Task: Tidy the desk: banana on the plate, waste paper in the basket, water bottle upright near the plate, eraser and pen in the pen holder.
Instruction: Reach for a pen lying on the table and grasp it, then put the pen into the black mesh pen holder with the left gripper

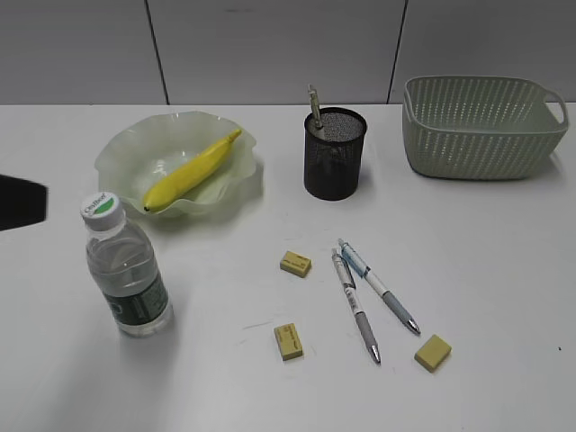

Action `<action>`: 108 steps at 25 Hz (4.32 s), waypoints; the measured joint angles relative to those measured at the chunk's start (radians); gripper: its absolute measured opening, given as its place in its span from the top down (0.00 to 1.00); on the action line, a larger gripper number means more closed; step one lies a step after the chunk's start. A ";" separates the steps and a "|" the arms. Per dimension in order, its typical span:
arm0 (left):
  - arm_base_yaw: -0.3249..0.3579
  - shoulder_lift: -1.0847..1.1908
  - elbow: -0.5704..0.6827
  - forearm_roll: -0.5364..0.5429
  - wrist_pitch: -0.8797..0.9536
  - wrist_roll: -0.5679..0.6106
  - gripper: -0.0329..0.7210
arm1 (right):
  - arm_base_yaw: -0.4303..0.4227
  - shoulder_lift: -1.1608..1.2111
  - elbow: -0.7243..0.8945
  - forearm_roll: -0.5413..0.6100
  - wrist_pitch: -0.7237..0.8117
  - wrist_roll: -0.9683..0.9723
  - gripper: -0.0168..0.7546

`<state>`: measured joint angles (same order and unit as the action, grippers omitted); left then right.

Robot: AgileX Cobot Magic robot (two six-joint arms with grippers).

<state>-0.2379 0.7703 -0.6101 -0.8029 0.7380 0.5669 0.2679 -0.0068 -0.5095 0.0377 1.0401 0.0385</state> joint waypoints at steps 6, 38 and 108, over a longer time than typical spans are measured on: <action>-0.329 0.224 -0.075 -0.042 -0.151 0.057 0.68 | 0.000 0.000 0.000 0.000 0.000 0.000 0.35; -0.695 1.167 -0.583 0.740 -0.440 -1.104 0.56 | 0.000 0.000 0.000 0.000 0.000 -0.001 0.35; -0.344 1.464 -1.045 1.535 -1.169 -1.315 0.84 | 0.000 0.000 0.000 0.000 0.000 -0.002 0.36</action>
<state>-0.5816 2.2347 -1.6555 0.7318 -0.4309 -0.7482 0.2679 -0.0068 -0.5095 0.0382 1.0403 0.0364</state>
